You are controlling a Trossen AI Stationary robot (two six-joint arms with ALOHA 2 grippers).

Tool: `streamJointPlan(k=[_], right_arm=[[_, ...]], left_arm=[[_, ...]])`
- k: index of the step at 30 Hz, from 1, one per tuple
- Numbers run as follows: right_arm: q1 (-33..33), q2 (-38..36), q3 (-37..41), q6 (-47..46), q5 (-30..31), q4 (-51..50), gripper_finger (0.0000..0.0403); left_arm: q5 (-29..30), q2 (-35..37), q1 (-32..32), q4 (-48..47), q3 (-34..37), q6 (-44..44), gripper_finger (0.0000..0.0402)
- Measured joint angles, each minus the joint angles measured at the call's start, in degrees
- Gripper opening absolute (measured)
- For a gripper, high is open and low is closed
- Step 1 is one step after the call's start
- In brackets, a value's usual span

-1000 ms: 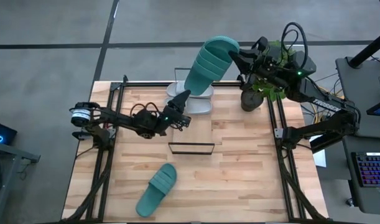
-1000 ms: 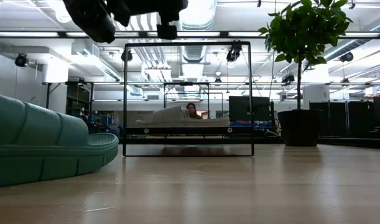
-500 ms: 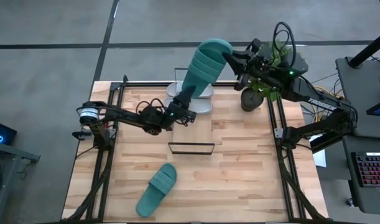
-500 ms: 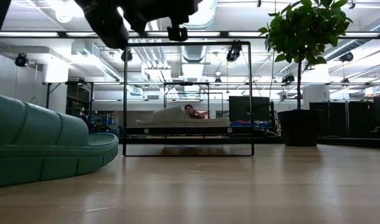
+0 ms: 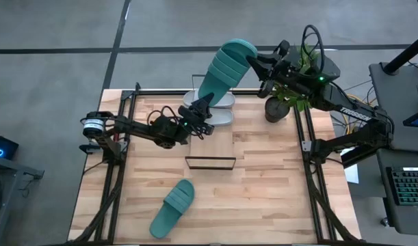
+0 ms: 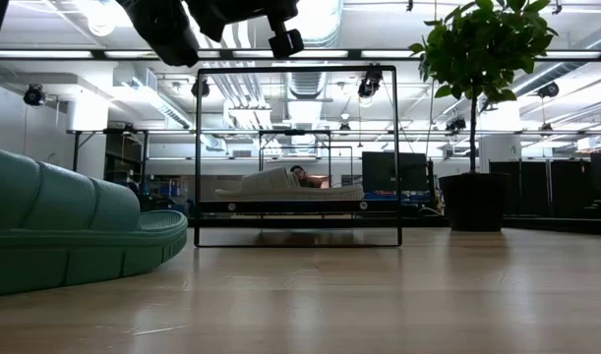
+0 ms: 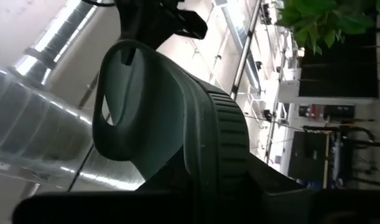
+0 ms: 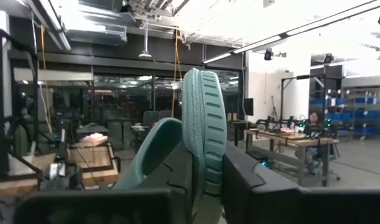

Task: Pick and place slides into the shelf
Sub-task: Put the left green slipper on the shelf

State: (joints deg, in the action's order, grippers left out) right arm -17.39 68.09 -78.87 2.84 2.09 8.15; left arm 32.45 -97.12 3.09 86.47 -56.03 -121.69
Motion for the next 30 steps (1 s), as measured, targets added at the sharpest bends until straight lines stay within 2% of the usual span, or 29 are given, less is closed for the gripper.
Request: streamJointPlan(k=[3, 6, 9, 11, 15, 19, 22, 26, 30], right_arm=[[0.02, -0.48, -0.17, 1.57, -0.3, -1.03, 0.0088], [0.13, -1.52, -0.47, 2.31, -1.19, -2.08, 0.0129], [0.22, -3.3, -0.66, 5.03, -1.41, -2.57, 0.0156], [0.18, -4.41, -0.66, 7.67, -1.4, -4.15, 0.0168], [0.25, -6.78, -0.66, 12.83, -3.72, -10.93, 0.0179], [0.33, -8.63, -0.63, 16.84, -8.61, -19.74, 0.0181], [0.26, -9.37, -0.31, 20.7, -17.68, -21.63, 0.0181], [0.68, -9.81, -0.07, 24.13, -29.86, -22.69, 0.0182], [3.61, -9.87, 0.26, 31.96, -30.82, -28.93, 0.0182]], left_arm=[[1.67, 1.05, -0.02, -1.22, 0.49, 0.98, 0.0042], [5.84, 2.24, 0.02, 0.25, 1.61, 2.43, 0.0042], [10.54, 3.93, 0.45, -0.14, 2.8, 5.78, 0.0042], [11.55, 5.06, 0.32, -1.92, 3.9, 7.99, 0.0042], [9.96, 10.2, -0.34, -11.26, 7.36, 17.13, 0.0042], [10.1, 17.54, -1.29, -28.73, 9.75, 34.66, 0.0042], [4.5, 24.66, -1.66, -42.92, 9.72, 49.2, 0.0042], [-6.23, 33.19, -1.7, -58.16, 9.67, 60.41, 0.0042], [-17.73, 39.99, -1.7, -70.57, 10.52, 67.27, 0.0042]])
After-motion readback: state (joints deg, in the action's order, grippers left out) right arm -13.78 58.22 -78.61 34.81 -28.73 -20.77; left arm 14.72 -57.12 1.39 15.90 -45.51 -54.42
